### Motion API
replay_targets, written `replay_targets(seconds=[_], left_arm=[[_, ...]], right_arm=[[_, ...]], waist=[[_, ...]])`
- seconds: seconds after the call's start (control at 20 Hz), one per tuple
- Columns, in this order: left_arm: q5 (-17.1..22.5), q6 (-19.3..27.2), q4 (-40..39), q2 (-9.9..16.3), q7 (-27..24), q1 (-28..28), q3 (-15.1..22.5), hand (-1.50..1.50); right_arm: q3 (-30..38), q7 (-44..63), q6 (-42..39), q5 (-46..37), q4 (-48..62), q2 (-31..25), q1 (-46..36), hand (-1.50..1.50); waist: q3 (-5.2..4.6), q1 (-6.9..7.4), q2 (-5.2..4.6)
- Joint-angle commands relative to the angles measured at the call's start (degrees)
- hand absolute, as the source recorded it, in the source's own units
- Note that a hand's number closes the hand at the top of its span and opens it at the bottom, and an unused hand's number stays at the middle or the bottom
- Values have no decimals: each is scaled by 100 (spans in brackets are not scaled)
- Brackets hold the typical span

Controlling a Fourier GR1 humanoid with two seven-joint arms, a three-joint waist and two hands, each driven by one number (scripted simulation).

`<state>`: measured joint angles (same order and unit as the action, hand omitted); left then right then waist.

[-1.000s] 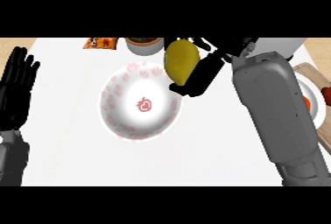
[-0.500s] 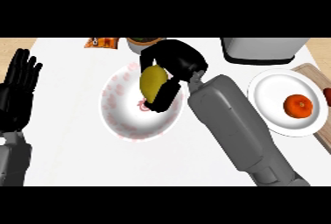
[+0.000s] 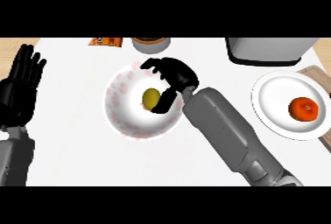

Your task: Pick the lemon from the plate and place it in the bowl

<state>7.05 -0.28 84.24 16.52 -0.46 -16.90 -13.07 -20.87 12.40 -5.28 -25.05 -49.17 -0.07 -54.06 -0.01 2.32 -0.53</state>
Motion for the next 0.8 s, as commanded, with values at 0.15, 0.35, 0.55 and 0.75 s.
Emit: replay_targets(seconds=[0.15, 0.35, 0.55, 0.75], left_arm=[[-48, -10, -341, -7, -171, -179, -14, 0], [43, -47, 53, 78, 107, -198, -17, 0], [-94, 68, -122, -34, -160, 67, -39, 0], [-21, 74, -45, 72, 118, -85, -102, 0]], right_arm=[[95, -1136, 1300, 1230, 428, 7, 151, -150], [412, -1336, 2095, 1611, 645, 7, -278, -150], [1261, -1783, 1993, 1630, 1041, -172, -204, -150], [1930, -1992, 1606, 2082, 1251, -759, -367, -150]], waist=[[2, 37, -33], [4, 84, -13], [2, -125, 5], [4, -134, 12]])
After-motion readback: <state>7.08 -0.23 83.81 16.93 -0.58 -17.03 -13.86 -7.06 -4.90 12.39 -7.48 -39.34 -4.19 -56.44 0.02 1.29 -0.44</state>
